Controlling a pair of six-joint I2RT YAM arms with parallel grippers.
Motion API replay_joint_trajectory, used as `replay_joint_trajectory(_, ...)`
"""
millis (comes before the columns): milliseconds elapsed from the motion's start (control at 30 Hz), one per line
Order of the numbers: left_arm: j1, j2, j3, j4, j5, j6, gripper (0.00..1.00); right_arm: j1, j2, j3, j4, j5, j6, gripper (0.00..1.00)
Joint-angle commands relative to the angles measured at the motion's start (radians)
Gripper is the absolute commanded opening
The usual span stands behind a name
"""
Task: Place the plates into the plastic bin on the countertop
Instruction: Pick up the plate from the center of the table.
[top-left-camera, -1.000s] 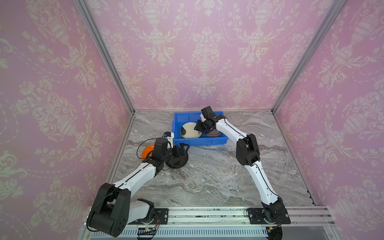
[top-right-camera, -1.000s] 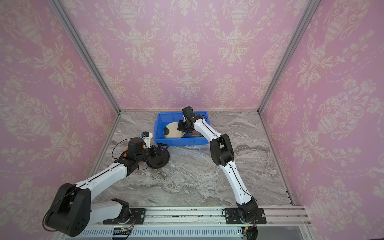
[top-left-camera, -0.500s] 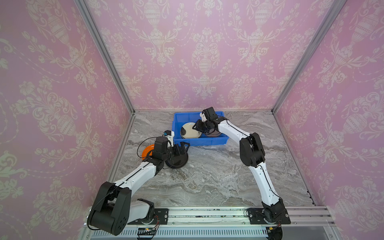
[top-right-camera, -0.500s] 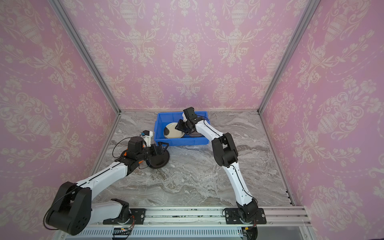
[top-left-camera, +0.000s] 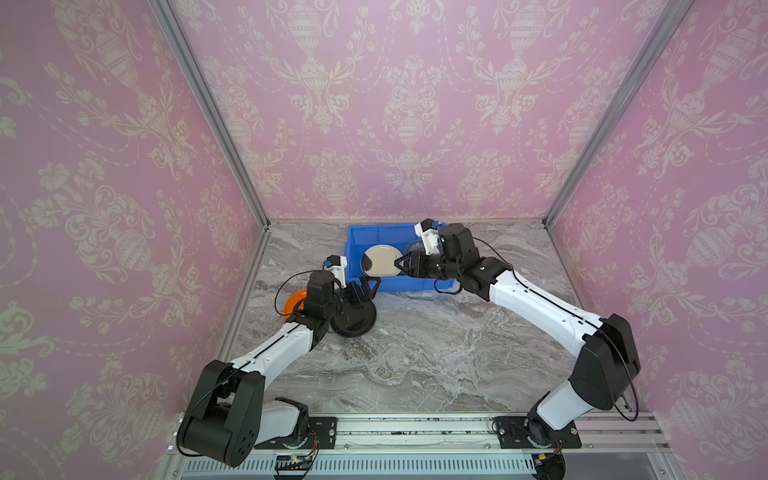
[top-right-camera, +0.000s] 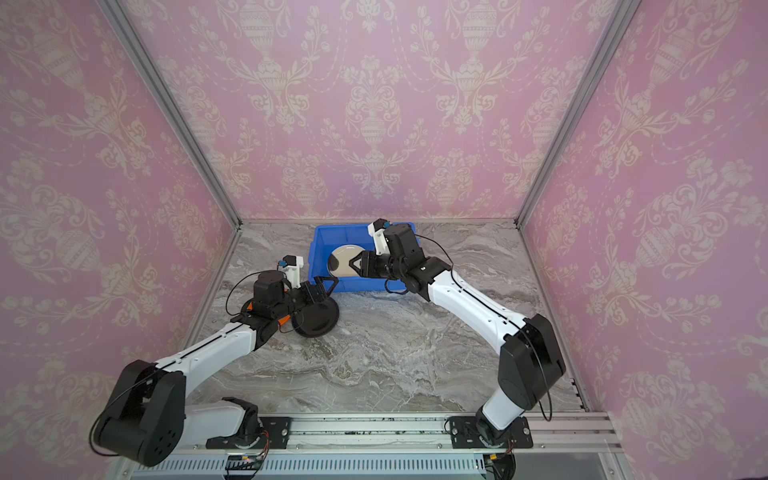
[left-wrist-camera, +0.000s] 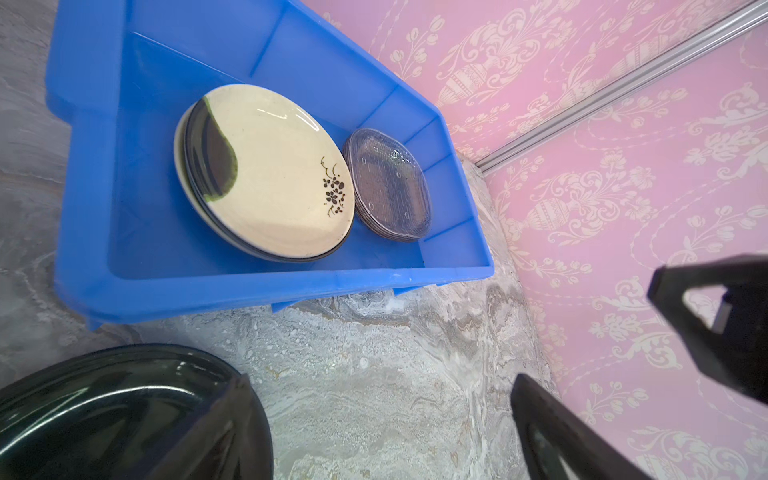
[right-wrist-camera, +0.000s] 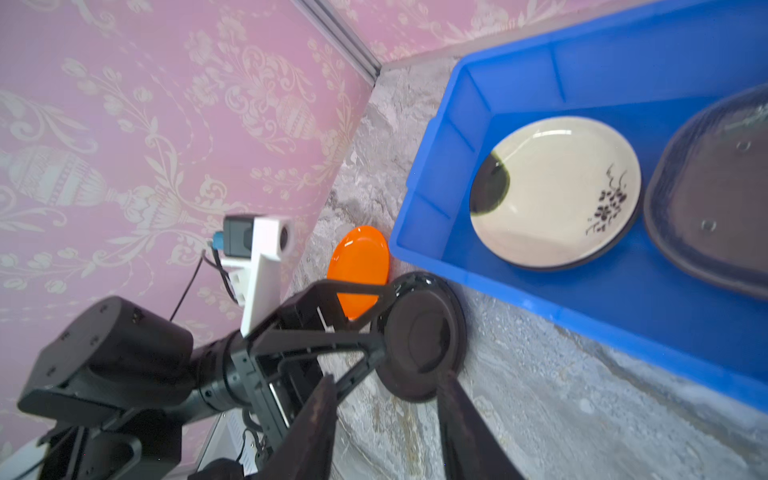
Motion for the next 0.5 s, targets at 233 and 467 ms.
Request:
replay_joint_trajectory(233, 0.006, -0.056, -0.043, 0.001, 0.018, -0.023, 0.99, 0.026, -0.096, -0.48, 0.327, -0.039, 0.235, 0.52)
replay_joint_trajectory(467, 0.006, -0.131, -0.066, -0.071, 0.015, -0.013, 0.99, 0.056, 0.073, -0.602, 0.746, -0.066, 0.461, 0.51)
